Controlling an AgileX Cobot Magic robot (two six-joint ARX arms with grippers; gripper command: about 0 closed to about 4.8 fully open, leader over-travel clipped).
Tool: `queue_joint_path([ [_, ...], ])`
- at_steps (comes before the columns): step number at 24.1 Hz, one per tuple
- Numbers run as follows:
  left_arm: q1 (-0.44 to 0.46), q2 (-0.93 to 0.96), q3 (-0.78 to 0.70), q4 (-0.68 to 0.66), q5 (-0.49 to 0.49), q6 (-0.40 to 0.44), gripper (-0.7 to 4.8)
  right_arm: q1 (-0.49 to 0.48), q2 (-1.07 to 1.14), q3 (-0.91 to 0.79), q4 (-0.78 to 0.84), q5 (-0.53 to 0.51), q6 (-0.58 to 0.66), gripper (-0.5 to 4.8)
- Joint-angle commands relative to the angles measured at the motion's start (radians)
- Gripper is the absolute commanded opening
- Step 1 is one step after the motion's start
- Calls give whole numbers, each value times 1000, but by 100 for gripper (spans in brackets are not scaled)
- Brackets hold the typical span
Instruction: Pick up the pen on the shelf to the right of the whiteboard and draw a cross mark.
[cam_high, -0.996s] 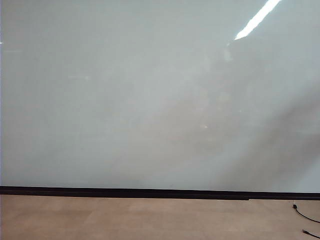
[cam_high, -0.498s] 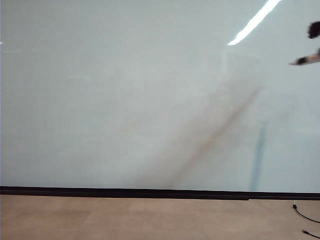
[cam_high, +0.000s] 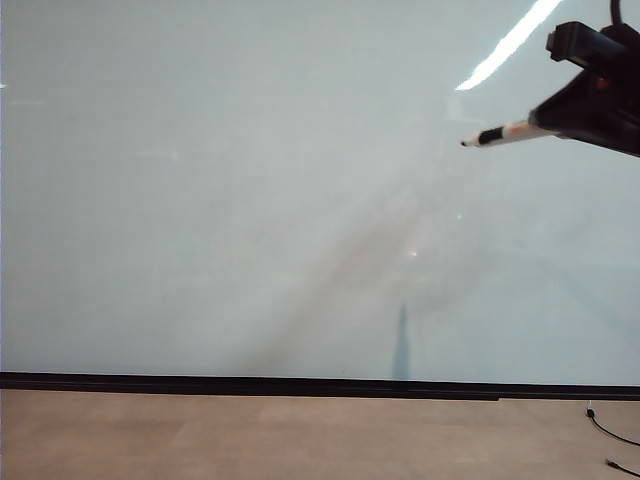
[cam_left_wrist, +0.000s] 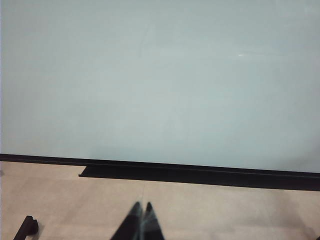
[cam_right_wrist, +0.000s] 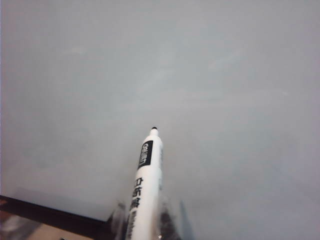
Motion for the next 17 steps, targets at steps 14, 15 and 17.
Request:
queue_joint_path([
  [14, 0, 0, 3, 10, 4, 4, -5, 71, 539, 278, 420, -167, 109, -5],
  [15, 0, 0, 3, 9, 3, 4, -4, 82, 581, 315, 433, -168, 114, -5],
  [17, 0, 0, 3, 9, 3, 4, -5, 82, 605, 349, 431, -172, 123, -5],
])
